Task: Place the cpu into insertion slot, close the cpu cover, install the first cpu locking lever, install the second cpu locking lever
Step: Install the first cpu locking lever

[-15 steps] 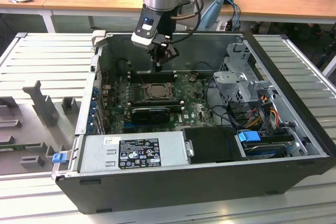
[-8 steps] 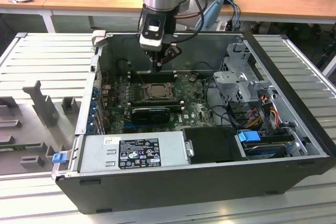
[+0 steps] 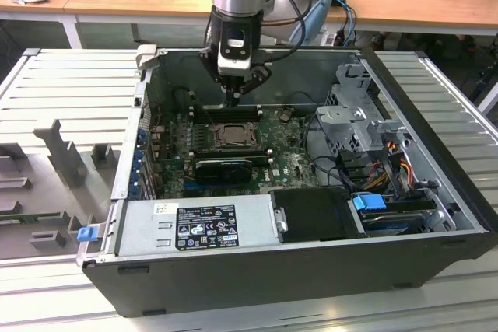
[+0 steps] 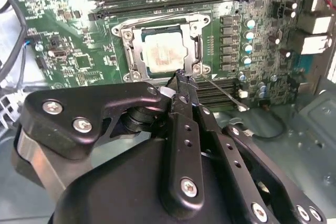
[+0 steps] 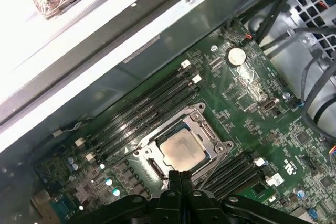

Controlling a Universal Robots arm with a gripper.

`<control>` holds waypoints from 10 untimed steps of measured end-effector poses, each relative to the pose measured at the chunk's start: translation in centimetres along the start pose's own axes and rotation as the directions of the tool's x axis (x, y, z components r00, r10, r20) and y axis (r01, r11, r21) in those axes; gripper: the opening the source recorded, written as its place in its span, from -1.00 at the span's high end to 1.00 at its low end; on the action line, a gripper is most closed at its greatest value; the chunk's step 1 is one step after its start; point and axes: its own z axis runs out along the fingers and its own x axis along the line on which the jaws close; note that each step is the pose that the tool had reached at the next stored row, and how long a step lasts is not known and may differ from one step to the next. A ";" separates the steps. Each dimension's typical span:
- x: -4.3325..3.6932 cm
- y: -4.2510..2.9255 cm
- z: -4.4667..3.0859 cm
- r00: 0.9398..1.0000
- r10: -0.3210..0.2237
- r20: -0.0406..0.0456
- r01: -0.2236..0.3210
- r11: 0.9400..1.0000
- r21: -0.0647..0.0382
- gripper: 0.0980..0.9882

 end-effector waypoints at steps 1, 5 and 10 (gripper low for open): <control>0.00 0.00 0.00 1.000 -0.012 0.000 0.012 1.000 0.000 0.98; 0.00 0.00 0.00 0.997 -0.081 -0.001 0.081 0.997 0.002 0.98; 0.00 0.00 0.00 0.986 -0.167 -0.002 0.167 0.986 0.003 0.98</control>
